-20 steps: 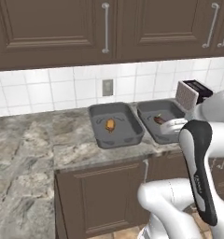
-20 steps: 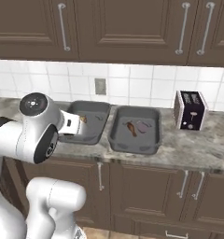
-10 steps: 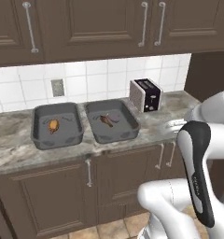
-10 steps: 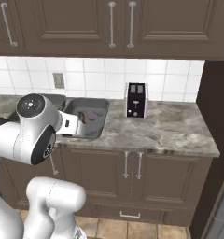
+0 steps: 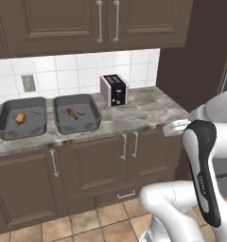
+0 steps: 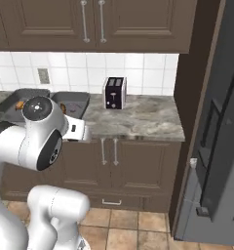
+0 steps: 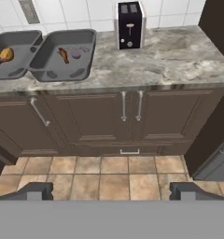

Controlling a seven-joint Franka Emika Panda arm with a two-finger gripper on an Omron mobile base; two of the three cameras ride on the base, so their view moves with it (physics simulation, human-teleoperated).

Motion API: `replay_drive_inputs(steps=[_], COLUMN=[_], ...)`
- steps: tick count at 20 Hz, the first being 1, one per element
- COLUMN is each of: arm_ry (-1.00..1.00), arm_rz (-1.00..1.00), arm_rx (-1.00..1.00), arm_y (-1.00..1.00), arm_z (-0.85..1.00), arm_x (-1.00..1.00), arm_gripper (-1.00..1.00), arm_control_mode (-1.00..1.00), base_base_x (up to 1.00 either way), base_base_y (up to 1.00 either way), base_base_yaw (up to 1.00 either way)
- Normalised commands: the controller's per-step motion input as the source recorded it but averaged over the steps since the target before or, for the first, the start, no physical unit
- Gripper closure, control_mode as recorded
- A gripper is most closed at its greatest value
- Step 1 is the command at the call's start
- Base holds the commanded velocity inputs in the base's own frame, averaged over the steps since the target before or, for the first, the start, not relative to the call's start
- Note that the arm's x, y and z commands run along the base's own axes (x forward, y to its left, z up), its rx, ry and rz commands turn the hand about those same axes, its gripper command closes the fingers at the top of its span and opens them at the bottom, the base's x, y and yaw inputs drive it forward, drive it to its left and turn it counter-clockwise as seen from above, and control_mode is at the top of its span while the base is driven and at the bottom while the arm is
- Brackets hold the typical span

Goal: Place one eggplant and one chicken drumstick in each tupperware on the nearby counter, to pack two identical lunches.

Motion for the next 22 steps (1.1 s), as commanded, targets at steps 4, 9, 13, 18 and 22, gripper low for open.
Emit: replay_drive_inputs(steps=[4, 9, 13, 18, 22], arm_ry=[0.0, 0.0, 0.0, 0.0, 0.0], arm_rz=[0.0, 0.0, 0.0, 0.0, 0.0], arm_rx=[0.0, 0.0, 0.0, 0.0, 0.0], arm_y=[0.0, 0.0, 0.0, 0.0, 0.0], arm_z=[0.0, 0.0, 0.0, 0.0, 0.0], arm_x=[0.0, 0.0, 0.0, 0.0, 0.0], arm_gripper=[-1.0, -1.0, -1.0, -1.0, -1.0], arm_control_mode=[1.0, 1.0, 1.0, 1.0, 1.0], base_base_x=[-1.0, -0.84, -0.56, -0.09, 0.03], base_base_y=[0.0, -0.39, -0.7, -0.95, -1.0], base_base_yaw=[0.0, -0.01, -0.03, -0.05, -0.06])
